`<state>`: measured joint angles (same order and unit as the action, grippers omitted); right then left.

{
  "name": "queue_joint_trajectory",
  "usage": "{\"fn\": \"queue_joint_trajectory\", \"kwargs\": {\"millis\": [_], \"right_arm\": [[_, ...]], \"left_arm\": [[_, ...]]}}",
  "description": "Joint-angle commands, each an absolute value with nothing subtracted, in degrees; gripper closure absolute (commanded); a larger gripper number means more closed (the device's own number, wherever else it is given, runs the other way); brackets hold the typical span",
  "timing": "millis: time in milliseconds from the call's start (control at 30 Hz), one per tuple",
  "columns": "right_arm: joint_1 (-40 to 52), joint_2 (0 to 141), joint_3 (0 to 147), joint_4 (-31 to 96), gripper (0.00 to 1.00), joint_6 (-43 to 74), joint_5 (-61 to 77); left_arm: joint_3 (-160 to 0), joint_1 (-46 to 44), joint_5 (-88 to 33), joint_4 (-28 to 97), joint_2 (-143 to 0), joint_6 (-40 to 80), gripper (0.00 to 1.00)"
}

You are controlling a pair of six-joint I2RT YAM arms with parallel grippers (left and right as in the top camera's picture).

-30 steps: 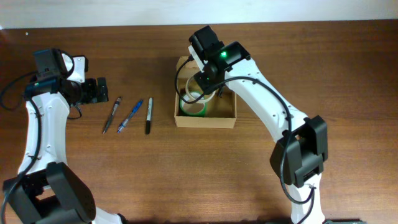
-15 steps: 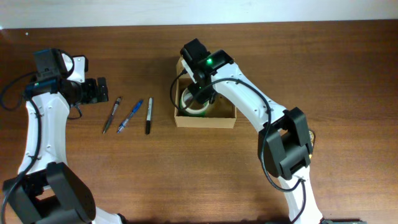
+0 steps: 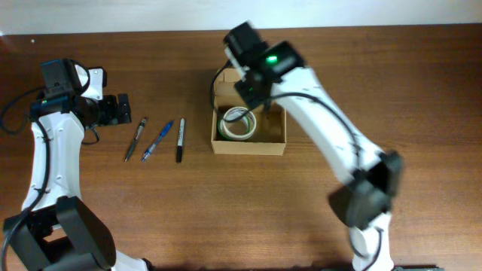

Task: Pack container
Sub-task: 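Release the white tape and grasp the yellow correction tape dispenser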

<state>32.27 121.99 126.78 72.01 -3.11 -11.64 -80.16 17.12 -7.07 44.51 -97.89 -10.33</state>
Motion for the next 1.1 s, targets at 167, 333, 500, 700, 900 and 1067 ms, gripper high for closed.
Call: {"fn": "queue_joint_trajectory", "kwargs": {"millis": [167, 333, 500, 700, 900, 1067], "right_arm": [[12.5, 92.4, 112.7, 70.9, 0.34, -2.5, -15.5], [-2.0, 83.8, 102.5, 75.4, 0.25, 0.1, -7.4], [-5.8, 83.8, 94.8, 77.8, 0.24, 0.4, -6.3], [-5.8, 84.6, 80.0, 70.6, 0.21, 0.4, -8.4], [-6.2, 84.8, 64.7, 56.4, 0.13, -3.5, -8.2], [-7.6, 85.0, 57.4, 47.7, 0.09, -4.3, -8.2]], "left_arm": [[-81.3, 17.3, -7.0, 44.4, -97.9, -11.3, 0.01], [-81.3, 17.3, -7.0, 44.4, -97.9, -11.3, 0.0], [-81.3, 17.3, -7.0, 44.4, -97.9, -11.3, 0.01], [-81.3, 17.3, -7.0, 44.4, -97.9, -11.3, 0.0], [-81.3, 17.3, -7.0, 44.4, -97.9, -11.3, 0.01], [-81.3, 17.3, -7.0, 44.4, -97.9, -11.3, 0.01]]}}
